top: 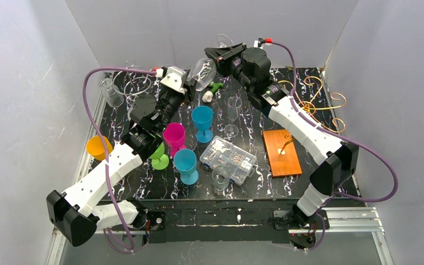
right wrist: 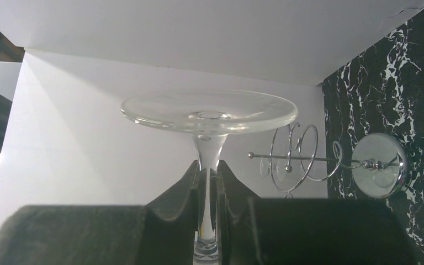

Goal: Take the wine glass off the wine glass rack
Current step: Place the wine glass at the center of the board.

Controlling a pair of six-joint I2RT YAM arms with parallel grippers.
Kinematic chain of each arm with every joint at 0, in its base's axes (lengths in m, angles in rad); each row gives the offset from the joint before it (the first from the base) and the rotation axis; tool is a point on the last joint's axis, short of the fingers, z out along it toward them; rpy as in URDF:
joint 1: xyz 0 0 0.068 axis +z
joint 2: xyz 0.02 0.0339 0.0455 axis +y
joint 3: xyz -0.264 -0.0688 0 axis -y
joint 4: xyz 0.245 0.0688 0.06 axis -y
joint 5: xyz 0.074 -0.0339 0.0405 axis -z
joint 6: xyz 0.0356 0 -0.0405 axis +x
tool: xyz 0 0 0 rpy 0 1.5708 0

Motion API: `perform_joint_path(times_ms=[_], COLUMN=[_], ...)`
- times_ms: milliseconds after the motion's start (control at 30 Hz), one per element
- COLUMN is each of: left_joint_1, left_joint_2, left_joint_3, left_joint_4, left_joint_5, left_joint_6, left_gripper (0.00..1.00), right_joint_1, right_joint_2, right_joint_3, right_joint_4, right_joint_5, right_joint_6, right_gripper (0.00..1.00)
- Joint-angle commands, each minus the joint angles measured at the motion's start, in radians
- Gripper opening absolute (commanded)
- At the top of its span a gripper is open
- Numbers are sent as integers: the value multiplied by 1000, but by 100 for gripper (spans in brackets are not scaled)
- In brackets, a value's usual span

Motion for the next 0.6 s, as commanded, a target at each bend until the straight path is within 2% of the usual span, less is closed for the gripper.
perform_joint_path(times_ms=[0, 100, 367, 467, 567], left_joint_1=[-4, -4, -5, -6, -6], left_joint_2=[-27, -31, -87, -110, -118], left_joint_3=[30, 27, -41, -60, -66], left_joint_4=[63, 63, 66, 66, 66], left_joint_5=[-46, -74, -107, -113, -104], left_joint_6=[-35, -70, -106, -97, -84], left_gripper=[30, 28, 56, 57, 54], right_joint_1=[24, 25, 25, 25, 25], right_joint_2=[-55, -64, -67, -68, -67], right_joint_3=[-14, -46, -24, -15, -16], right_joint_4=[112, 127, 104, 92, 93], right_joint_5=[-3, 2, 43, 55, 56], right_joint_6=[-1, 4, -18, -30, -31], right_gripper=[1, 1, 1, 1, 1])
